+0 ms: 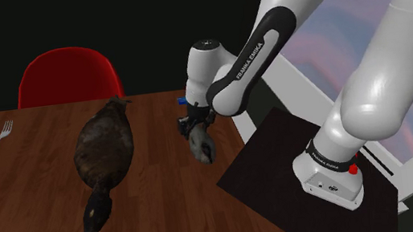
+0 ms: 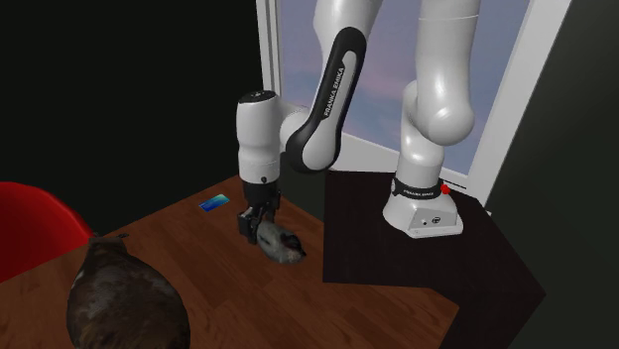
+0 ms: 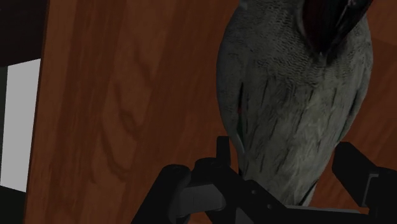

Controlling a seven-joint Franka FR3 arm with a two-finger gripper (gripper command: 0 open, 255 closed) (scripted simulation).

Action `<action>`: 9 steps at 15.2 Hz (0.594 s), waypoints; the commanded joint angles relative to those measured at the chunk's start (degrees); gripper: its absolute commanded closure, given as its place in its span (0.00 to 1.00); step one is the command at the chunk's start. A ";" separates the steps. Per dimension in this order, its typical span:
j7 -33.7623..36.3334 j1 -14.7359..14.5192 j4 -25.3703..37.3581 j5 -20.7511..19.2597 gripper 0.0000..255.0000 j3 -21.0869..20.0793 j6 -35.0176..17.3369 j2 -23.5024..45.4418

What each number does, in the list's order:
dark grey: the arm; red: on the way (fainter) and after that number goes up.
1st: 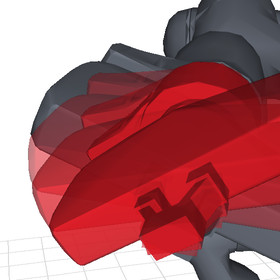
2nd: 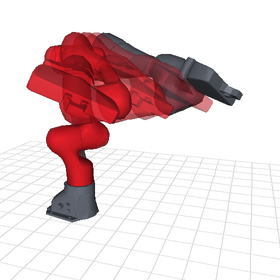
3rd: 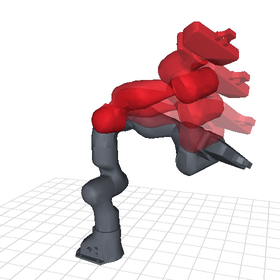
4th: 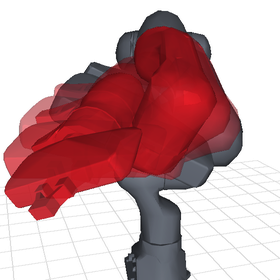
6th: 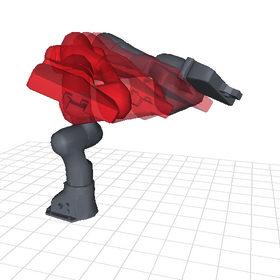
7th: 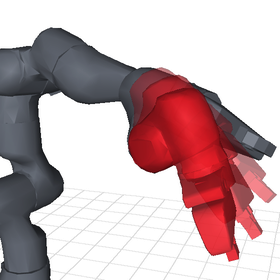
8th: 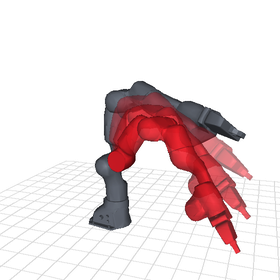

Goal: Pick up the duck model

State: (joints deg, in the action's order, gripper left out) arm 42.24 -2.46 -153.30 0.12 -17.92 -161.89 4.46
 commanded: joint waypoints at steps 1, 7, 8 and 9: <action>-1.13 0.19 -0.10 1.58 1.00 -0.47 1.69 -1.86; -3.68 -0.04 0.14 5.29 1.00 -0.86 7.36 -7.52; -3.98 -0.12 0.23 5.75 1.00 -0.83 8.32 -8.41; -4.26 -0.20 0.34 6.16 1.00 -0.79 9.28 -9.29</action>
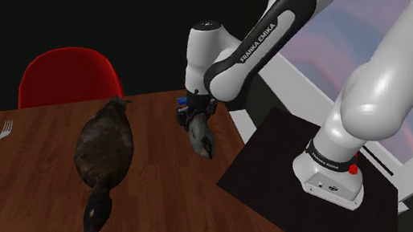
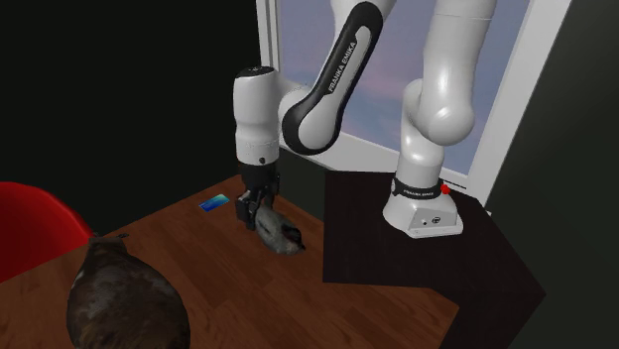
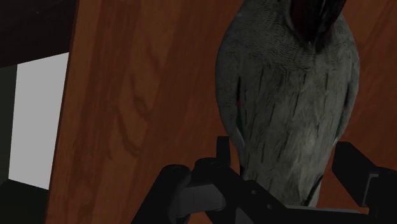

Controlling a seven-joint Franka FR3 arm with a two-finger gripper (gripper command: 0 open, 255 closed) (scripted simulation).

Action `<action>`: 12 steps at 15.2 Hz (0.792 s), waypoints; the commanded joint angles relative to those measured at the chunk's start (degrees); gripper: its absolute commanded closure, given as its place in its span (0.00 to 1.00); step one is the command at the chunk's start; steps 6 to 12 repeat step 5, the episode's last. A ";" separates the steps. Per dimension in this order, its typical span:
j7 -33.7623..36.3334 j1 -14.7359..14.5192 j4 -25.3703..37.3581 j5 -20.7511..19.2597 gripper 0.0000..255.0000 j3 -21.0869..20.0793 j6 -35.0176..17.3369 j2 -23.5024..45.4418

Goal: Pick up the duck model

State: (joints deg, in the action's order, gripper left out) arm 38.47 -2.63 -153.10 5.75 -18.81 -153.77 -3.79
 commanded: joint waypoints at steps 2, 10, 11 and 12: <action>-0.97 -0.20 0.42 1.24 1.00 0.22 3.09 -2.75; -1.20 -0.31 0.59 1.59 1.00 0.32 4.20 -3.70; -1.20 -0.31 0.59 1.59 1.00 0.32 4.20 -3.70; -1.20 -0.31 0.59 1.59 1.00 0.32 4.20 -3.70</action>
